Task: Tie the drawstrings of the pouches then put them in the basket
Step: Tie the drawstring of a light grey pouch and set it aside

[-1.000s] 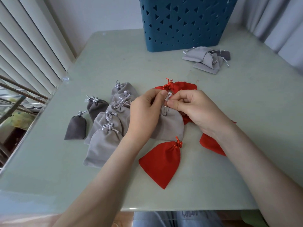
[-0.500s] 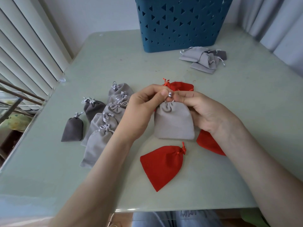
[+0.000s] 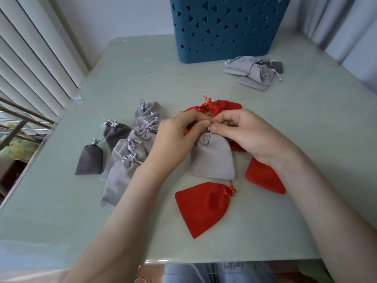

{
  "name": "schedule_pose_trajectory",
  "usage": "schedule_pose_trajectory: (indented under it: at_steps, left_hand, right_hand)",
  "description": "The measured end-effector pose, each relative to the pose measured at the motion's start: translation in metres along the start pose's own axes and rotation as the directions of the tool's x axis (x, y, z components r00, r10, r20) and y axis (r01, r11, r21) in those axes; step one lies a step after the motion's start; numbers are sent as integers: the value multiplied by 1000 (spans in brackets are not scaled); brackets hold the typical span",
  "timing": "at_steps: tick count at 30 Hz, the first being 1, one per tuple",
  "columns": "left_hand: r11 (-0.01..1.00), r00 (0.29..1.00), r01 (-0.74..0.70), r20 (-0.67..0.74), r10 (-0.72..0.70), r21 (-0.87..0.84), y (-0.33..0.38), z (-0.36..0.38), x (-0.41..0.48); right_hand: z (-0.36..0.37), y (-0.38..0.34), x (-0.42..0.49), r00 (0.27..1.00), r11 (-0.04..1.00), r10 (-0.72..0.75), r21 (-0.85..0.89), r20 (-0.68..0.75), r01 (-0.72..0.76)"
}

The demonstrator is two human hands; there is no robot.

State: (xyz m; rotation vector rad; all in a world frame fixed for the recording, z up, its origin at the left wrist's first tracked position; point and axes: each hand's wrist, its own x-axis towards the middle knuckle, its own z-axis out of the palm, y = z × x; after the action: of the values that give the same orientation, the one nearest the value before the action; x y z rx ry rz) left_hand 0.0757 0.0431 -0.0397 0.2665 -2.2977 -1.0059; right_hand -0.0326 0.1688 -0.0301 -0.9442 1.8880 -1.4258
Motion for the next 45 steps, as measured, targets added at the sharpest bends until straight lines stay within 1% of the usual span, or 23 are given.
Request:
schedule_pose_trajectory:
  at_steps: [2, 4, 6, 8, 10, 12, 15, 18, 22, 25, 28, 31, 33, 40, 43, 45]
  left_hand:
    - [987, 990, 142, 18, -141, -70, 0, 1, 1]
    - [965, 970, 241, 41, -238, -107, 0, 1, 2]
    - [949, 955, 295, 83, -286, -116, 0, 0, 3]
    - [937, 943, 324, 131, -307, -134, 1, -1, 3]
    - [933, 940, 329, 149, -308, -147, 2, -1, 3]
    - [941, 945, 314, 141, -296, -128, 2, 0, 3]
    - [970, 967, 241, 92, -238, -21, 0, 6, 3]
    - [987, 992, 117, 28, -121, 113, 0, 12, 3]
    - [980, 999, -7, -46, 16, 199, -1, 14, 1]
    - [978, 995, -35, -85, 53, 205, -1, 15, 0]
    - [981, 990, -53, -122, 77, 189, 1, 15, -1]
    - [990, 989, -39, -139, 58, 138, 1, 14, -3]
    - [991, 986, -39, -154, 59, 129, 1, 14, -3]
    - [983, 983, -93, -140, 115, 158, 0, 16, -3]
    - [980, 980, -103, -150, 129, 171, -1, 17, -3]
    - [987, 983, -77, -155, 99, 138, -2, 17, -2]
  right_hand:
    - [2, 2, 1, 996, 981, -62, -185, -57, 51]
    - [4, 4, 3, 987, 939, -125, -334, -97, 86]
    - [5, 5, 4, 980, 917, -164, -384, -116, 108]
    - [5, 4, 4, 977, 919, -172, -379, -126, 113]
    - [5, 4, 4, 976, 924, -166, -368, -139, 105]
    - [6, 3, 3, 977, 928, -152, -361, -152, 88]
    - [7, 3, 3, 982, 948, -103, -314, -157, 49]
    - [8, 5, 3, 988, 989, -46, -143, -149, 25]
    - [9, 2, 4, 991, 993, -3, 120, -134, 19]
    - [7, 0, 5, 995, 970, 21, 242, -96, 3]
    - [5, -3, 4, 999, 951, 29, 307, -28, -19]
    - [4, -4, 4, 1000, 928, 25, 371, 19, -30]
    - [4, -4, 4, 1000, 932, 6, 362, 17, -12]
    - [7, -1, 4, 992, 968, -79, 232, -103, 101]
    - [9, 0, 5, 984, 985, -107, 121, -145, 125]
    - [10, 0, 5, 983, 990, -102, 81, -156, 116]
